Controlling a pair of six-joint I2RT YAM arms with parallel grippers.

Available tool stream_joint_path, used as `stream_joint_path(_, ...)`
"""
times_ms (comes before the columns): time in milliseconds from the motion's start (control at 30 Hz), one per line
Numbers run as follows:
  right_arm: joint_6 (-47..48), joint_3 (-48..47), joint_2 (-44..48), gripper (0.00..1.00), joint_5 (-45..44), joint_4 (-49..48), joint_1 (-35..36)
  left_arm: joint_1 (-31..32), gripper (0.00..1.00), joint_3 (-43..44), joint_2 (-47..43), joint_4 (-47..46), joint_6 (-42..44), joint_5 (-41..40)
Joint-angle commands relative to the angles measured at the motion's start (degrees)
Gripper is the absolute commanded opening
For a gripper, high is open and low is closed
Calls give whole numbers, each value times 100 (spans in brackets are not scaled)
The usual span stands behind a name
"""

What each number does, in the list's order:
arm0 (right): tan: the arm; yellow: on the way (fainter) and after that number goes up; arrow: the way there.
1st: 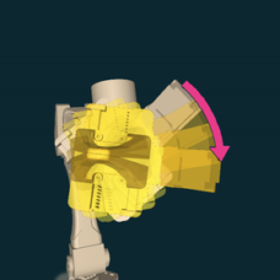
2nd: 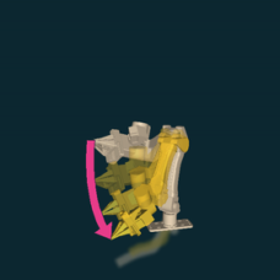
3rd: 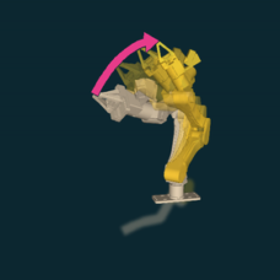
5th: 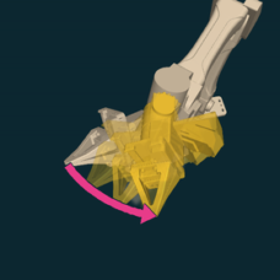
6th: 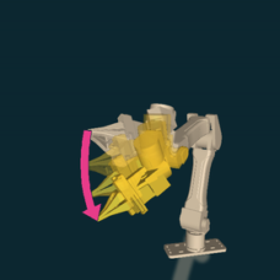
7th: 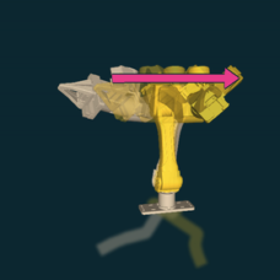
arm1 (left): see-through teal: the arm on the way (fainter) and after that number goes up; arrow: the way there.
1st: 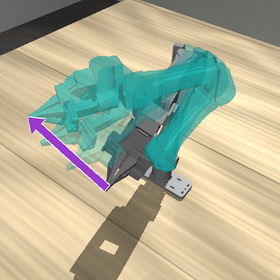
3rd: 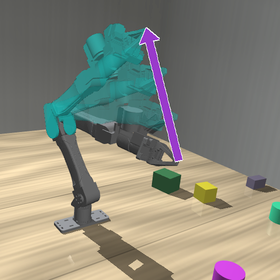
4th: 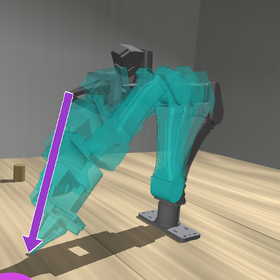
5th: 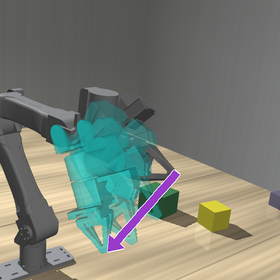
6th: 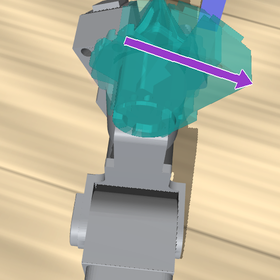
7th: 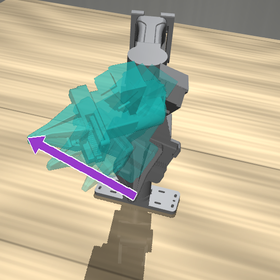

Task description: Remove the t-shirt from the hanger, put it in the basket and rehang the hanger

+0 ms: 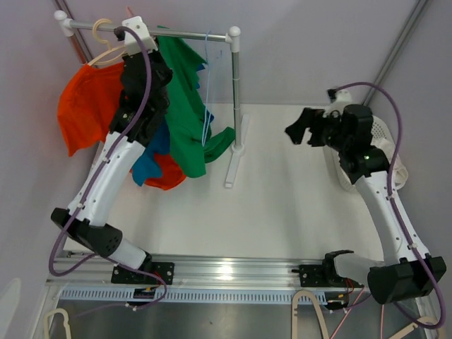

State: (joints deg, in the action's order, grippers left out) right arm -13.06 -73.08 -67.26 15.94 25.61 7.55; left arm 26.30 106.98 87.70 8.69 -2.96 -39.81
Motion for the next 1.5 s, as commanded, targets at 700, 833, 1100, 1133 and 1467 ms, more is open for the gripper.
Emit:
stream_joint_path(700,867,-382,-1884,100,954,-4054,5107,1131,1,-1311,-1967,1169,-1215,-1793)
stream_joint_path(833,919,-1084,-2562,87,902,-3748,5265,1140,1,-1592,-2143,1013,-1234,-1705)
stream_joint_path(1100,963,-490,-2073,0,252,-3352,6080,1088,1,-1242,-1679,406,-627,-1644)
stream_joint_path(1133,963,-166,-1932,0,25,-3343,6248,1018,1,-1189,-1590,388,-609,-1618)
stream_joint_path(1467,128,1068,-2036,0,-1313,-3686,7138,876,1,-151,-1167,1500,-1143,-917)
